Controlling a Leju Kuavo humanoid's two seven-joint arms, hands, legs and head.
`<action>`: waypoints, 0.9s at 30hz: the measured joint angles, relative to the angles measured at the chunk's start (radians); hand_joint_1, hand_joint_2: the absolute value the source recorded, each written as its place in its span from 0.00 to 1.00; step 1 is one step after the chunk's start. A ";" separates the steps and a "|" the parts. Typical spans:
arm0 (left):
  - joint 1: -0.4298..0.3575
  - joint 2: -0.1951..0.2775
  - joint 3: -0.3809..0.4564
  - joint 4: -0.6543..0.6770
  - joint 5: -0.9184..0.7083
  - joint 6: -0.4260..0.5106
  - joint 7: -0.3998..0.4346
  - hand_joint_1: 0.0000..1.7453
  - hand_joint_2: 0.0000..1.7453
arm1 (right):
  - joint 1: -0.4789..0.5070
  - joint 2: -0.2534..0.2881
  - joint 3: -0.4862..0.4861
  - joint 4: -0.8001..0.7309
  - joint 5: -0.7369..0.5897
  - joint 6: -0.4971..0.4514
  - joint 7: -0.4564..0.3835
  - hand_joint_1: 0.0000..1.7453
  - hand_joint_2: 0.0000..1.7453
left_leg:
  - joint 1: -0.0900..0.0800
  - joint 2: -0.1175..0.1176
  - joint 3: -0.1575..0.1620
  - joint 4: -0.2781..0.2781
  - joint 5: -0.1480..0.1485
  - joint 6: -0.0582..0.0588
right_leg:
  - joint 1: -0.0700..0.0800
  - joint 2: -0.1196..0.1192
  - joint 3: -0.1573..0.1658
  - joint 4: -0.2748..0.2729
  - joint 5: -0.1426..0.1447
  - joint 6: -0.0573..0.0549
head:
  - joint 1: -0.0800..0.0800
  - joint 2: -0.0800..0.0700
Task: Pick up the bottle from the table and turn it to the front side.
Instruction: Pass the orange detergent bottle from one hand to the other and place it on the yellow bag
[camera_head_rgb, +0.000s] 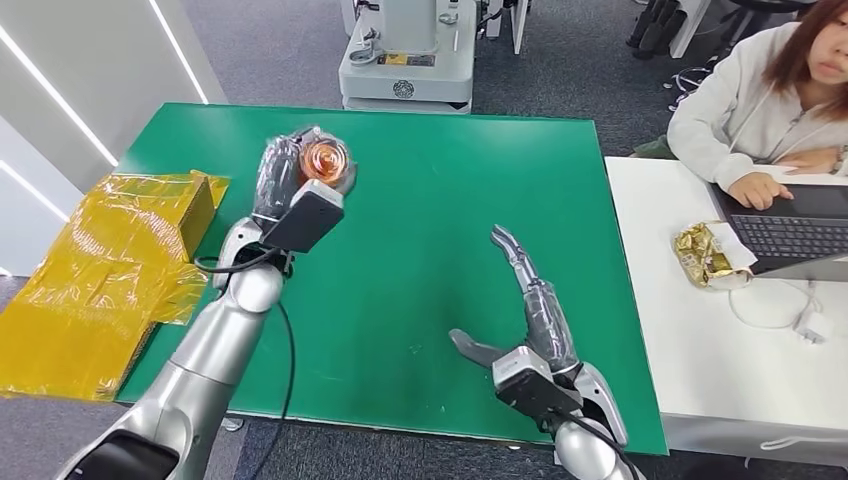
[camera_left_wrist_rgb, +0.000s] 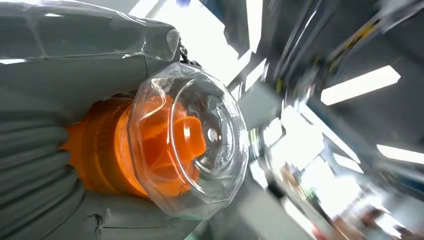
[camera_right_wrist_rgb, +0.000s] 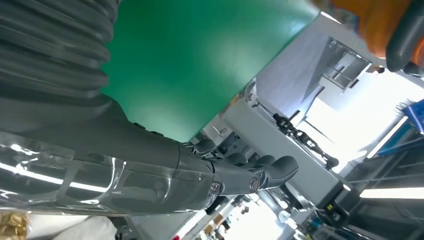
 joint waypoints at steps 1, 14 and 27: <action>-0.021 0.009 0.006 0.013 -0.109 0.037 0.013 1.00 1.00 | 0.006 -0.003 -0.001 -0.015 0.002 -0.001 -0.004 0.00 1.00 | 0.000 0.000 0.000 0.000 0.000 0.000 | 0.000 0.000 0.000 0.000 0.000 0.000 | 0.000 0.000; -0.057 0.117 0.003 0.097 -0.919 0.180 0.309 1.00 1.00 | 0.145 -0.037 -0.082 -0.214 0.026 -0.074 -0.033 0.00 1.00 | 0.000 0.002 0.000 0.000 -0.001 0.000 | 0.000 0.003 0.000 0.000 0.000 0.000 | 0.000 0.000; 0.040 0.242 -0.105 0.129 -0.920 0.069 0.536 1.00 1.00 | 0.271 -0.049 -0.174 -0.295 0.043 -0.109 -0.042 0.00 1.00 | 0.000 0.004 0.001 -0.001 -0.001 0.000 | 0.000 0.004 -0.001 0.000 -0.001 0.000 | 0.000 0.000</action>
